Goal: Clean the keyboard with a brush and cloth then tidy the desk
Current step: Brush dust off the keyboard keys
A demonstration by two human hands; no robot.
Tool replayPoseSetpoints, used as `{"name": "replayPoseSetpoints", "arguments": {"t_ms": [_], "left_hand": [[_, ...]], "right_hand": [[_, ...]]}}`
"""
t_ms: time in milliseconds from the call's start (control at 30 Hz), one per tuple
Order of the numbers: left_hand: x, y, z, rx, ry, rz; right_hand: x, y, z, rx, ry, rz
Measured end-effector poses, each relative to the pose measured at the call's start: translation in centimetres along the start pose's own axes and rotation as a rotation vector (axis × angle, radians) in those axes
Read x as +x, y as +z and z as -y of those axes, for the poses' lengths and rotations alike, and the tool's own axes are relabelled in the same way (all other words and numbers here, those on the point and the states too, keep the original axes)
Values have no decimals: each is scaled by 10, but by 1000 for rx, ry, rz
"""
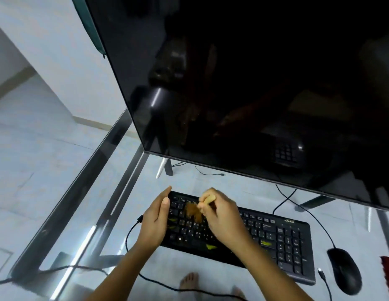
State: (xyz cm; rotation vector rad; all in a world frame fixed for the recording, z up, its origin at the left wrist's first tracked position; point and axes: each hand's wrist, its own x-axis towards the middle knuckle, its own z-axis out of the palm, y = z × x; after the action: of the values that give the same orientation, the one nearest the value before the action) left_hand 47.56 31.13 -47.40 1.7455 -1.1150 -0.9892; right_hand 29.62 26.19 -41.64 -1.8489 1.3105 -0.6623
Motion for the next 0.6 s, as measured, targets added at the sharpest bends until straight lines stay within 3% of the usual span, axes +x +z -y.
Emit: {"name": "replayPoseSetpoints", "arguments": {"t_ms": [100, 200, 333, 400, 467, 533, 600], "left_hand": [[3, 1, 0, -76, 16, -5], [8, 3, 10, -168, 54, 40], [8, 4, 21, -276, 106, 138], [8, 4, 23, -315, 105, 184], [9, 6, 25, -340, 98, 200], [12, 7, 27, -326, 100, 188], [14, 10, 28, -290, 112, 174]], "right_hand": [[13, 2, 5, 141, -24, -151], [18, 21, 5, 168, -70, 53], [19, 18, -11, 241, -123, -106], [12, 16, -13, 339, -114, -33], [5, 16, -22, 246, -124, 63], [2, 6, -31, 169, -132, -36], [-5, -6, -37, 239, -149, -185]]}}
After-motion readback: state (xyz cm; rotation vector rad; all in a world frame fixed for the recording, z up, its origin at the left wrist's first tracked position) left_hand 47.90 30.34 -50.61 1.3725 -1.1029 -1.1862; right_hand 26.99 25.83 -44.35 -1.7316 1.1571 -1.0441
